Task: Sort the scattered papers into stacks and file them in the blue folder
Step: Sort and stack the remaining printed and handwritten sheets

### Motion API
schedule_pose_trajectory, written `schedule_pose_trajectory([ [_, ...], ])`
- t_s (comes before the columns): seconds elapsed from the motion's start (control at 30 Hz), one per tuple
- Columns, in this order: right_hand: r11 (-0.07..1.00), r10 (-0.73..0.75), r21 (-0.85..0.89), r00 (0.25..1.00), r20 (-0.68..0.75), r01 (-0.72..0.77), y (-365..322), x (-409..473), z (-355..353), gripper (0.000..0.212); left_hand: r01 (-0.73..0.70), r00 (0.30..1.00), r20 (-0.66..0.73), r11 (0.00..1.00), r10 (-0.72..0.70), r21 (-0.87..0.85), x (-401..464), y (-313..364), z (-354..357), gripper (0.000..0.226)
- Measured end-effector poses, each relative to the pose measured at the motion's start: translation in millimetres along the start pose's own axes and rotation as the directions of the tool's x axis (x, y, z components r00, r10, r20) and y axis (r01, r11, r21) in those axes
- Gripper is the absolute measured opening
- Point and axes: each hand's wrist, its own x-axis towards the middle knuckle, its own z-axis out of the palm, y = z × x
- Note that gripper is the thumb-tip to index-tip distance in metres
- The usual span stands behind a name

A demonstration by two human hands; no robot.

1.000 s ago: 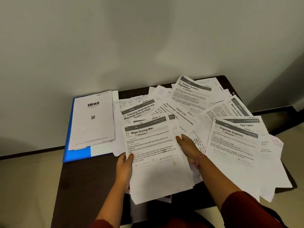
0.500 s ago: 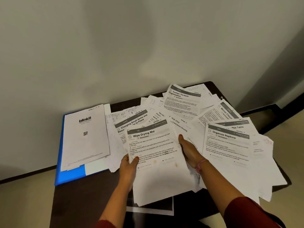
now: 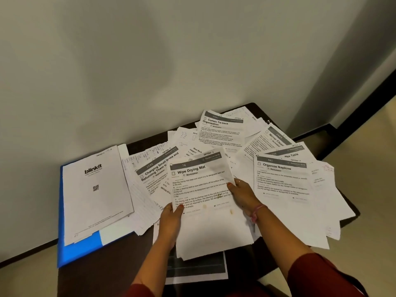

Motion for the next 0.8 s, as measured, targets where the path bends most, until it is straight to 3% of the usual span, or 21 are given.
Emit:
schedule_pose_trajectory([
  [0.17,1.0,-0.015,-0.015,0.997,-0.076,0.013,4.9,-4.5,-18.7,0.024,-0.063,0.997,0.055,0.994,0.059,0.087,-2.8,2.4,17.2,0.026],
  [0.8,0.993,0.085,0.101,0.97,-0.228,-0.063,27.1,-32.4,-150.4,0.024,-0.061,0.974,0.228,0.972,0.007,0.227,-23.1,9.2,137.7,0.027],
])
